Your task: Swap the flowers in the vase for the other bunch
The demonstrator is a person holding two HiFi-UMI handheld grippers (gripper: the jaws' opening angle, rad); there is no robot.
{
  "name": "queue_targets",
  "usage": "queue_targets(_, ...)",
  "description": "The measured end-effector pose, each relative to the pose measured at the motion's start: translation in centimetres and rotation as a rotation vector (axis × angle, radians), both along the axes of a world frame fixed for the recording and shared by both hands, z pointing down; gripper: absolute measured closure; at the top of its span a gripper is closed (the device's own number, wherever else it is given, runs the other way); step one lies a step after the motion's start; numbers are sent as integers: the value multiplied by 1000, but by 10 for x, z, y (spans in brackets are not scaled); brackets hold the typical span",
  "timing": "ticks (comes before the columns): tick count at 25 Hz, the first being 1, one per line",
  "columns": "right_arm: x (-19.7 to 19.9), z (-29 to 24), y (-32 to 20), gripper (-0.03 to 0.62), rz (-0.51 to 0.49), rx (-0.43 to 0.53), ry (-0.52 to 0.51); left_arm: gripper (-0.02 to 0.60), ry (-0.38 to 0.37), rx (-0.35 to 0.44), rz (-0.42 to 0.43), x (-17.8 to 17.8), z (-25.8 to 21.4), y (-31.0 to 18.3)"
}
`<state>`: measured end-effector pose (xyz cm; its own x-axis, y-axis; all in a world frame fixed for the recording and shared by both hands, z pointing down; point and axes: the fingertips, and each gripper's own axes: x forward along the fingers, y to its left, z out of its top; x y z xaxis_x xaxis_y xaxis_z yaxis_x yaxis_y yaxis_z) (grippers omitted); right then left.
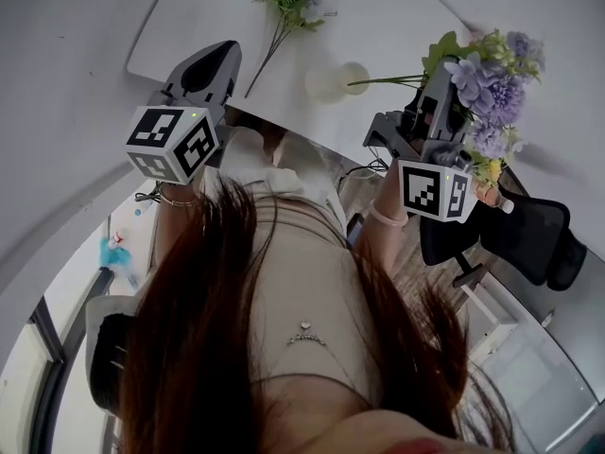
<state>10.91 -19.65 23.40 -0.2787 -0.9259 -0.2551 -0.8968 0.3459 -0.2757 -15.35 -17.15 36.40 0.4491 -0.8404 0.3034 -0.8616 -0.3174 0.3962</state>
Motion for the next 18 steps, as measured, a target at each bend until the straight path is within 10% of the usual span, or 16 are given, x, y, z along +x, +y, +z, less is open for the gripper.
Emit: queue_targets(18, -23, 52, -4, 494, -60, -79, 59, 578, -17, -41, -30, -7, 17, 11)
